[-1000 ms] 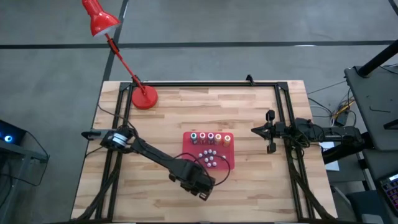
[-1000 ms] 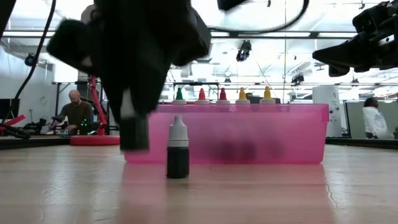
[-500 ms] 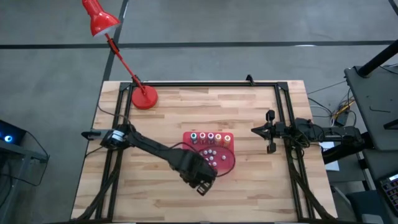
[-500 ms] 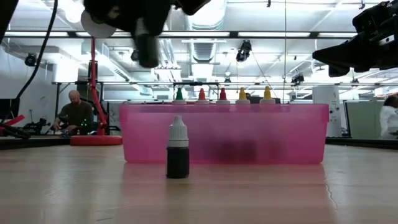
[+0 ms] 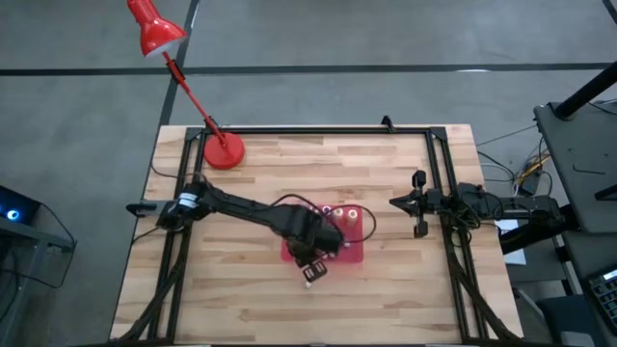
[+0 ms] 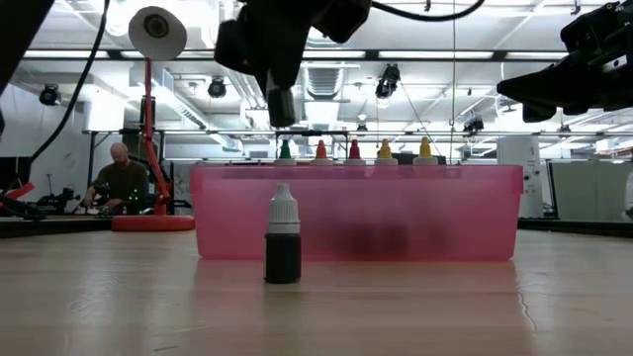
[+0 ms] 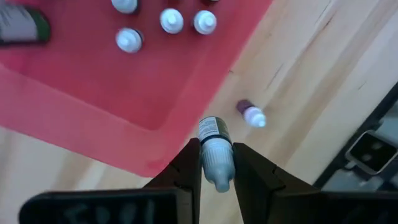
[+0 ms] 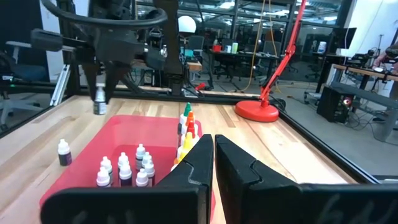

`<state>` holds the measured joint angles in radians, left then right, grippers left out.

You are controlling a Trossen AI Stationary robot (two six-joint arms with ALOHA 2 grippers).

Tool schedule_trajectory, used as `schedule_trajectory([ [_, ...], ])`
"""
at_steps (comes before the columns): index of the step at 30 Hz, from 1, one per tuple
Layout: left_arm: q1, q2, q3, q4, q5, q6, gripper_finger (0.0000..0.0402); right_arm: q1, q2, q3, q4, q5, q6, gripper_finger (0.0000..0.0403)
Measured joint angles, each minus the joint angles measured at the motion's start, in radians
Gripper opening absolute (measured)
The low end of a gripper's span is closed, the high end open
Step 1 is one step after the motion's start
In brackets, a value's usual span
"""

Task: Pick & Place food coloring
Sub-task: Put the small green food coloring bottle into the container

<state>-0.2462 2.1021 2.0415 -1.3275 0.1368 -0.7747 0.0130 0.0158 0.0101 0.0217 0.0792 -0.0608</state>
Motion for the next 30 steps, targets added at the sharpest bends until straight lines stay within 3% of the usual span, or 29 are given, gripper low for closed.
schedule_trajectory([
  [7, 0.043, 0.000, -0.003, -0.065, -0.007, 0.200, 0.0049, 0.000, 0.000, 0.000, 0.000, 0.000, 0.000, 0.0009],
  [20, 0.073, 0.001, -0.171, 0.052, -0.031, 0.083, 0.0051, 0.000, 0.000, 0.000, 0.000, 0.000, 0.000, 0.0009],
  [30, 0.075, 0.002, -0.273, 0.123, -0.076, 0.084, 0.0052, 0.000, 0.000, 0.000, 0.000, 0.000, 0.000, 0.0009],
])
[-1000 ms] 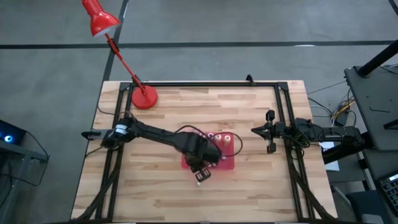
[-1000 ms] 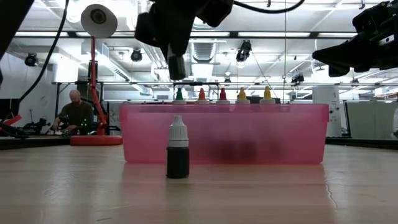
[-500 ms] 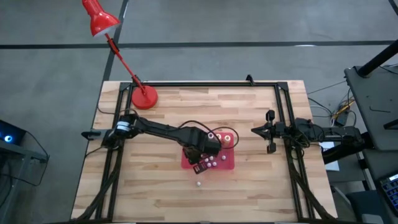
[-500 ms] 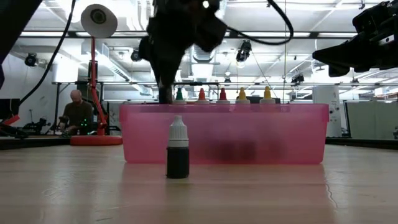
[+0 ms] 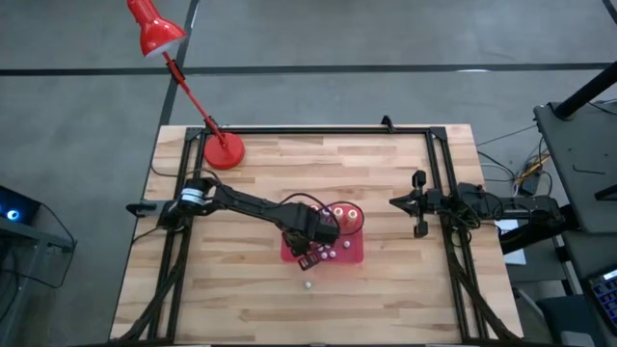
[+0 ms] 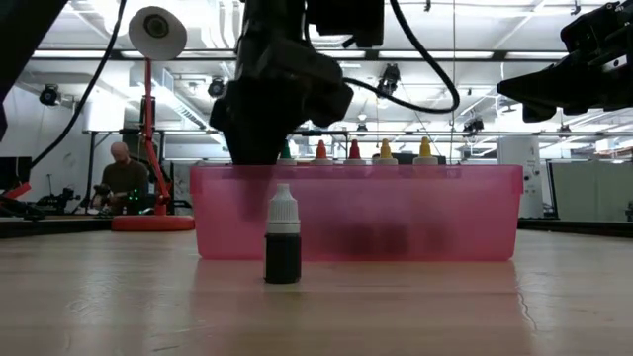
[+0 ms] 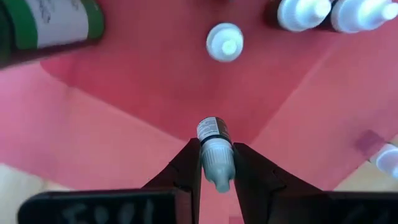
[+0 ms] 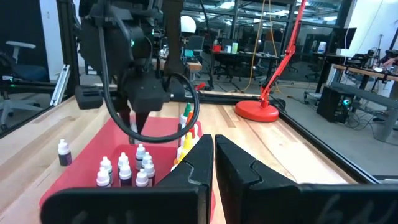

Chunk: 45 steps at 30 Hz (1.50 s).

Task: Pick & Place food coloring
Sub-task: Put the small green food coloring bottle into the container

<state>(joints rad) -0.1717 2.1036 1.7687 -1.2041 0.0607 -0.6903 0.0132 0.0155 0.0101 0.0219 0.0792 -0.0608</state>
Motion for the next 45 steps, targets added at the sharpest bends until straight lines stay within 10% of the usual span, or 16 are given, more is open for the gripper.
schedule_trajectory([
  [45, 0.075, 0.000, -0.040, 0.069, -0.036, 0.116, 0.0053, 0.000, 0.000, 0.000, 0.000, 0.000, 0.000, 0.0008],
])
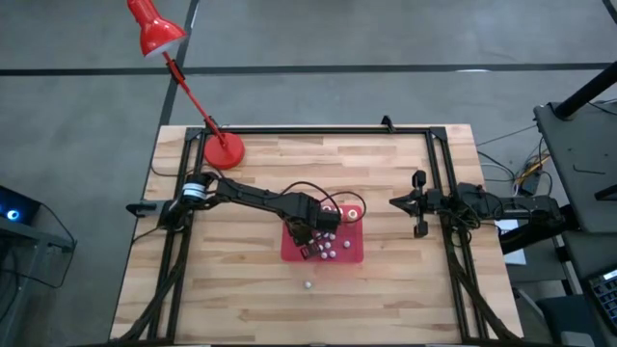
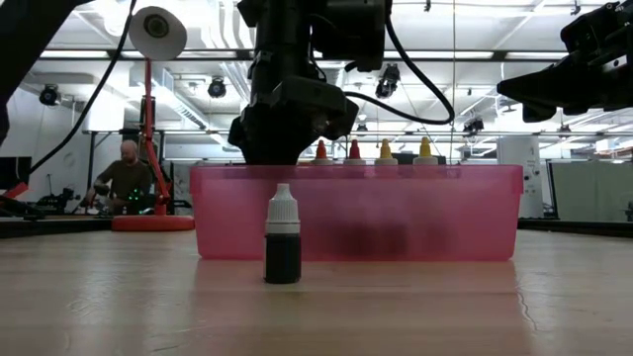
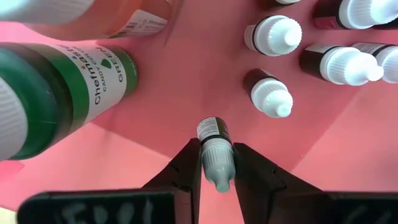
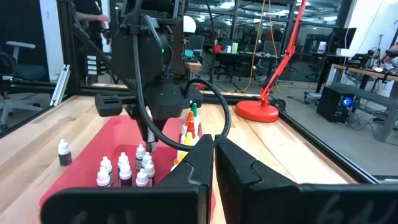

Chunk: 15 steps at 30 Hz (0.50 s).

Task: Pick & Place food coloring
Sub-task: Put the small green food coloring bottle into the container

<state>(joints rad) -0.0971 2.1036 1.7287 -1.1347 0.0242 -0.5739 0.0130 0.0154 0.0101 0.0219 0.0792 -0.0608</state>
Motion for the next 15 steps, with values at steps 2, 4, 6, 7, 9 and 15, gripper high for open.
schedule_trajectory([
  [2, 0.001, 0.000, -0.002, 0.000, 0.000, 0.000, 0.0053, 0.000, 0.000, 0.000, 0.000, 0.000, 0.000, 0.0009],
  [4, 0.002, 0.000, -0.006, 0.002, 0.000, -0.001, 0.0053, 0.000, 0.000, 0.000, 0.000, 0.000, 0.000, 0.0009],
  [6, 0.002, 0.000, -0.014, 0.003, 0.000, -0.005, 0.0053, 0.000, 0.000, 0.000, 0.000, 0.000, 0.000, 0.0008],
  [7, 0.002, 0.000, -0.017, 0.003, 0.000, -0.010, 0.0053, 0.000, 0.000, 0.000, 0.000, 0.000, 0.000, 0.0009],
  [9, 0.002, 0.000, -0.018, 0.005, 0.000, -0.012, 0.0053, 0.000, 0.000, 0.000, 0.000, 0.000, 0.000, 0.0009],
  [15, 0.002, 0.000, -0.018, 0.012, 0.000, -0.018, 0.0053, 0.000, 0.000, 0.000, 0.000, 0.000, 0.000, 0.0009],
])
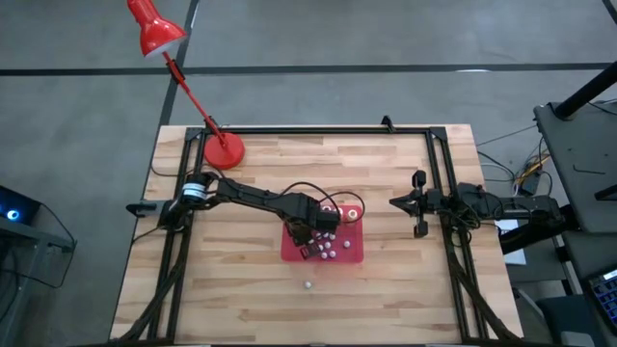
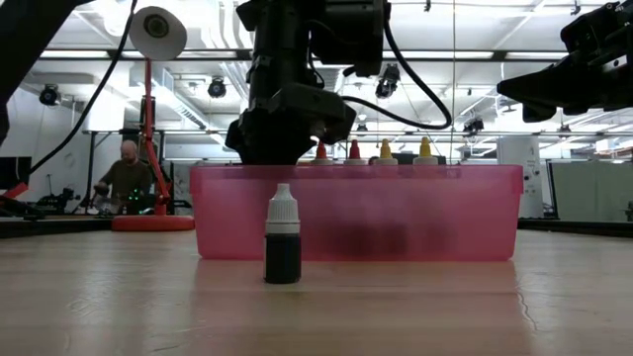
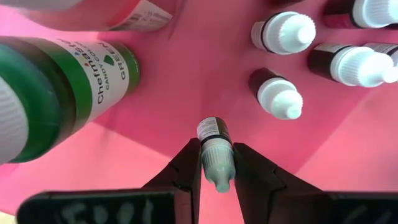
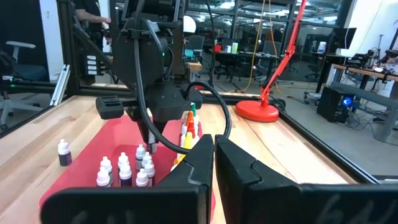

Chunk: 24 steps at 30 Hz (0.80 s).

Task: Pick & Place food coloring
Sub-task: Put the small green food coloring bottle into the container

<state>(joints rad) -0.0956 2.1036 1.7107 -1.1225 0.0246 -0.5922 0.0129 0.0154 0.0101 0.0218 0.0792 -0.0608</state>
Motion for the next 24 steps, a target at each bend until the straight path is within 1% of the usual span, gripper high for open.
schedule_trajectory([
  [21, 0.001, 0.000, -0.013, 0.008, 0.001, -0.005, 0.0054, 0.000, 0.000, 0.000, 0.000, 0.000, 0.000, 0.0008],
  [24, 0.001, 0.000, -0.013, 0.012, 0.001, -0.008, 0.0064, 0.000, 0.000, 0.000, 0.000, 0.000, 0.000, 0.0009],
])
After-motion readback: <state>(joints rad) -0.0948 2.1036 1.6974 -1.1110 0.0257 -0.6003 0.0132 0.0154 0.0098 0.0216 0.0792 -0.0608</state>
